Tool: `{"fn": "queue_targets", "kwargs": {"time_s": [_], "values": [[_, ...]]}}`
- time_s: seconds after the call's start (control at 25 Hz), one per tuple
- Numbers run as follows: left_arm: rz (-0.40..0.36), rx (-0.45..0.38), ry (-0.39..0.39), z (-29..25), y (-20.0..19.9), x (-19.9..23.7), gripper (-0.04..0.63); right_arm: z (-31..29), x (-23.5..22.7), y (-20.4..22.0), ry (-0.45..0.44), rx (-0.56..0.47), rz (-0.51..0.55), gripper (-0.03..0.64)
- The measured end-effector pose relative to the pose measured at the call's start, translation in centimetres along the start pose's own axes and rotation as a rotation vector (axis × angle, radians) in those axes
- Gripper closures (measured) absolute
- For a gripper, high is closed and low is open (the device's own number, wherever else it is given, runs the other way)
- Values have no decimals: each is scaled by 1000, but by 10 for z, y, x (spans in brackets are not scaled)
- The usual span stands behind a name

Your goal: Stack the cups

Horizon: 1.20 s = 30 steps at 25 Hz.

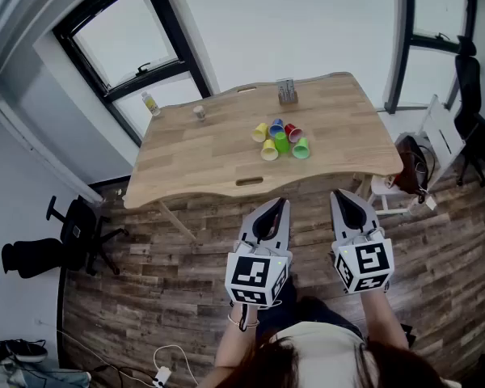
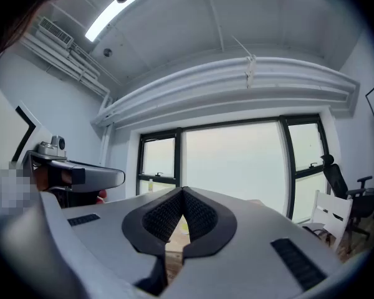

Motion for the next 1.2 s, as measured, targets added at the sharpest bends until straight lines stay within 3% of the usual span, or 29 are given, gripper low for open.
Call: {"fn": "queue_targets", "kwargs": {"time_s": [0.44,0.64,1.2], "values": [[11,-4,51,-14,11,16,577,-20,8,5,18,-10,-37,589],[21,-2,75,-29,23,43,577,-45,12,8,30,-12,-112,589],[51,32,133,-75,65,112,577,-134,20,24,56,41,-148,589]]}}
Point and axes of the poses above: the fingertips, and each gripper's own axes: z backward along the fingers, x to its left, y out of its underside, the point moved 4 cm from there along z, backward along the fingers, and after that the axes turned 14 degrees about -z, right-handed, at the moved point
